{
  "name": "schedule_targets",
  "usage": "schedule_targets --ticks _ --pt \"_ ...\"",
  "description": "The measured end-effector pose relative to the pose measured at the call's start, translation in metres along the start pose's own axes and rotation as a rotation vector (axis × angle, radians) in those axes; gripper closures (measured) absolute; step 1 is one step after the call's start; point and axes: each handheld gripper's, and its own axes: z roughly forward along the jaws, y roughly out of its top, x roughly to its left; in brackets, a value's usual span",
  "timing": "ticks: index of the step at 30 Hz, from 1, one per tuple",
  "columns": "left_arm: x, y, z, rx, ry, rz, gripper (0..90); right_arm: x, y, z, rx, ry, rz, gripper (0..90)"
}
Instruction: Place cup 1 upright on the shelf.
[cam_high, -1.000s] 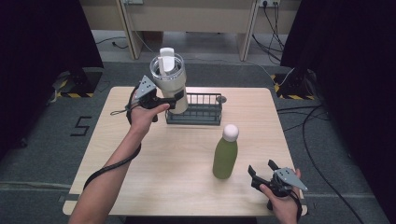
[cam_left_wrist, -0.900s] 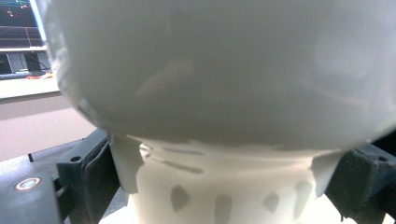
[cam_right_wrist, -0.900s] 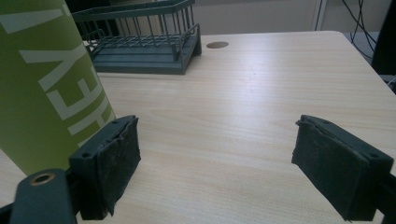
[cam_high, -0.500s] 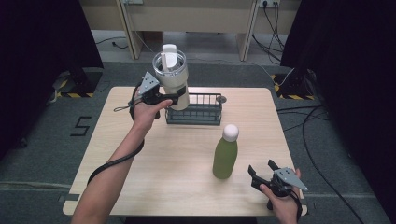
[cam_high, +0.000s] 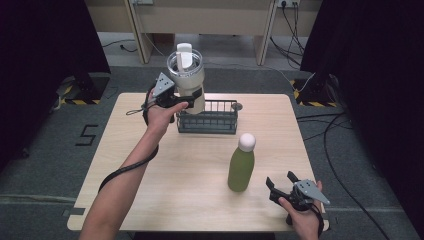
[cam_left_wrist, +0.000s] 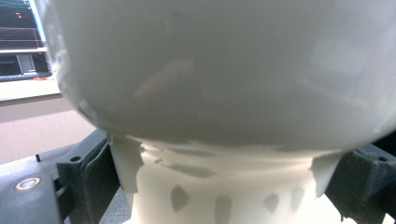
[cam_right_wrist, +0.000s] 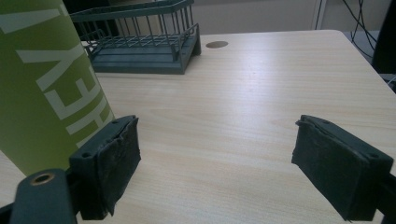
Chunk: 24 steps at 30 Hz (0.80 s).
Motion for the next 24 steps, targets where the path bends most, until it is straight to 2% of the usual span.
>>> schedule_targets --ticks 3,5,6,13,24 --pt "0.001 0.000 0.003 0.001 0.011 0.011 9.6 0.000 0.000 0.000 0.000 0.000 -0.001 14.6" --pt "0.001 -0.001 0.005 0.006 0.000 -0.001 9.6 0.000 0.000 0.000 -0.002 -0.001 0.001 14.6" --pt "0.002 0.000 0.005 0.005 0.014 0.014 9.7 0.000 0.000 0.000 -0.003 -0.001 0.002 14.6" --pt "0.006 -0.003 0.013 0.022 0.030 0.027 9.6 -0.001 0.000 0.000 -0.003 -0.001 -0.005 14.6" --pt "0.014 -0.015 0.025 0.057 0.052 0.008 9.7 -0.002 -0.001 0.000 0.003 0.000 0.006 14.6"
